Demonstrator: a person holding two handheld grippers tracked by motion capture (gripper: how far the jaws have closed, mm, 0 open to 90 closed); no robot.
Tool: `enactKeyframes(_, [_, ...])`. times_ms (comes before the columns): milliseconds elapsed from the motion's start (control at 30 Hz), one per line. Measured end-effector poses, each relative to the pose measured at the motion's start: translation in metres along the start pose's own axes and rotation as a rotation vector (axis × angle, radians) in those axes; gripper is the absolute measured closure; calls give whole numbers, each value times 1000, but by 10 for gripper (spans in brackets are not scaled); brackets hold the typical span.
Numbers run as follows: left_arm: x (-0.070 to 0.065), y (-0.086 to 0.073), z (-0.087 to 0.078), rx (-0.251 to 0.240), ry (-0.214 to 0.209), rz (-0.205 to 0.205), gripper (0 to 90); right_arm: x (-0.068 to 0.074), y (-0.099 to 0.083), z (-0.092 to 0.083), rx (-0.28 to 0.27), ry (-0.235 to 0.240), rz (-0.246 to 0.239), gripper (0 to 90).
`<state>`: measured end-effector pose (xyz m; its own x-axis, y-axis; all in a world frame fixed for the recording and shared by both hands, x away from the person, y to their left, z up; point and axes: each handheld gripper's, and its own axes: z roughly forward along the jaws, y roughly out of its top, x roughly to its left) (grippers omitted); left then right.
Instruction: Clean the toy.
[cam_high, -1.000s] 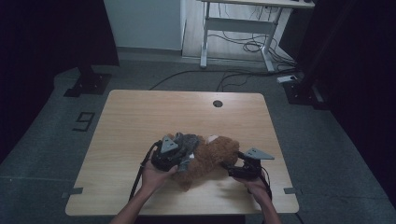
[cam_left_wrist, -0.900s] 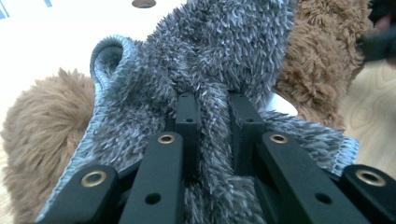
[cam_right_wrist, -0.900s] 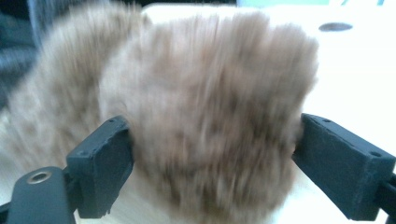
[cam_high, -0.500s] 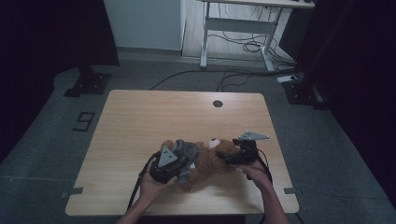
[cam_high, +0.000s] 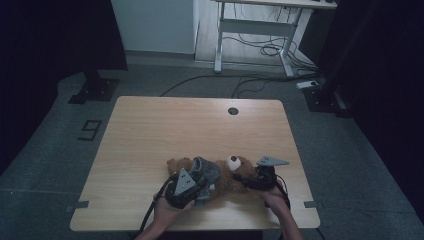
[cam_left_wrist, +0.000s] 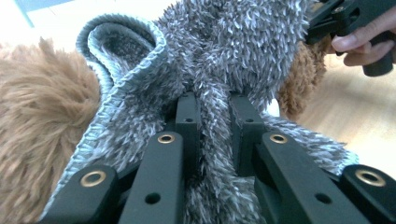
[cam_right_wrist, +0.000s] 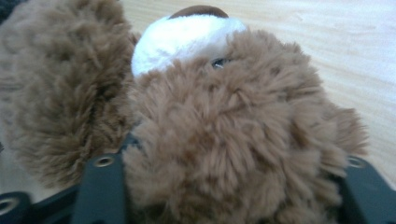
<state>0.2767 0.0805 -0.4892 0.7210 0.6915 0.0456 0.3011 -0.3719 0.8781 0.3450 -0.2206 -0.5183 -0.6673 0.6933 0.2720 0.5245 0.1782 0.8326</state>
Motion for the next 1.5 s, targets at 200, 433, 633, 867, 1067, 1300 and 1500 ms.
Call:
enactKeyframes(200, [4,3,6,-27,37,40,764,0,3,4,-63,-43,14,462])
enactKeyframes(433, [34,31,39,31,123,107,763,-11,17,25,-138,-170,36,478])
enactKeyframes(633, [65,45,51,67,105,-3,759,-23,30,38,-150,-200,53,454])
enactKeyframes(867, [86,28,28,78,149,-72,759,-17,21,25,-182,-146,18,388])
enactKeyframes(1067, [95,31,6,78,143,-111,756,-7,7,21,-207,-153,-2,368])
enactKeyframes(1300, [38,88,19,42,24,-2,754,-6,2,19,-200,-178,2,356])
enactKeyframes(1500, [22,85,69,170,15,9,753,-4,0,17,-198,-181,-1,340])
